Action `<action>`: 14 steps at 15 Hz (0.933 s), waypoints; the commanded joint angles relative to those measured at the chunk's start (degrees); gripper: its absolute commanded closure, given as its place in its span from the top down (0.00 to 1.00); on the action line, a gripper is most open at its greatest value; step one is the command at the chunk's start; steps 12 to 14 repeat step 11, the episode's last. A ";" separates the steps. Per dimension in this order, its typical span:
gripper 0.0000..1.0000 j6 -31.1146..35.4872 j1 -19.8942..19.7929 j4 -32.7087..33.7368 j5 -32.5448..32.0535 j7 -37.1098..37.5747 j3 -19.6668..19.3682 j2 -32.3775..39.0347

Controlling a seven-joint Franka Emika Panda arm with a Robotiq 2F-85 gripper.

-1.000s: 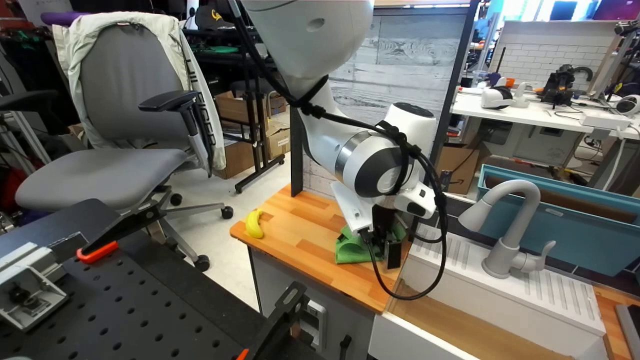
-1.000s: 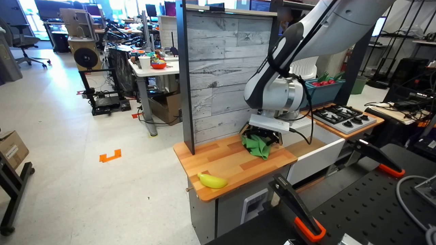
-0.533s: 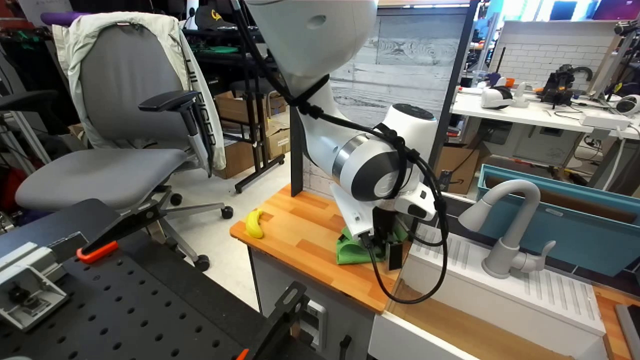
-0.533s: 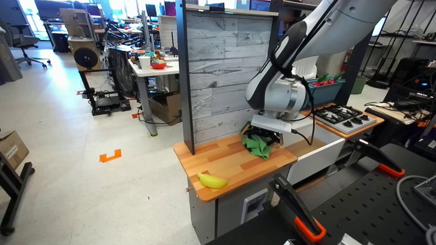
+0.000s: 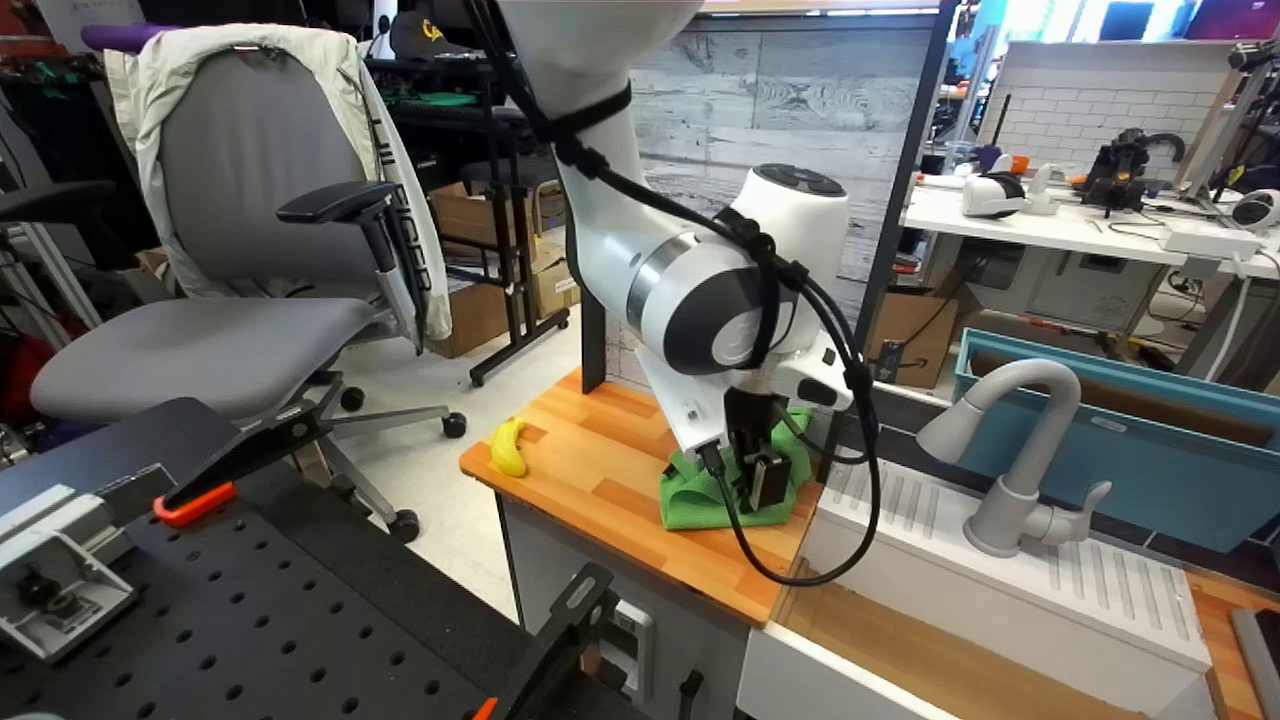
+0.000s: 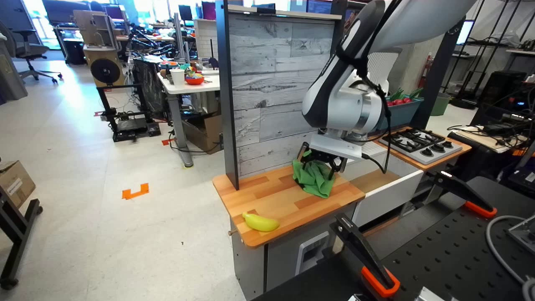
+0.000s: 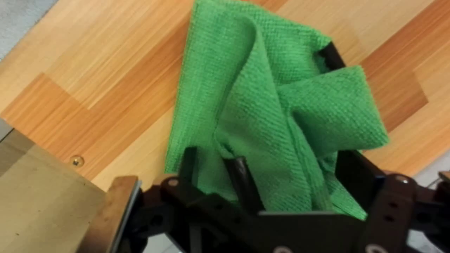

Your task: Slide the green towel to the right.

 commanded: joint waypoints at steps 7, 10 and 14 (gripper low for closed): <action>1.00 2.76 -0.38 -15.98 3.28 -0.94 2.71 -14.26; 1.00 2.71 -0.37 -15.65 3.25 -0.92 2.59 -13.71; 1.00 2.72 -0.37 -15.58 3.24 -0.91 2.58 -13.41</action>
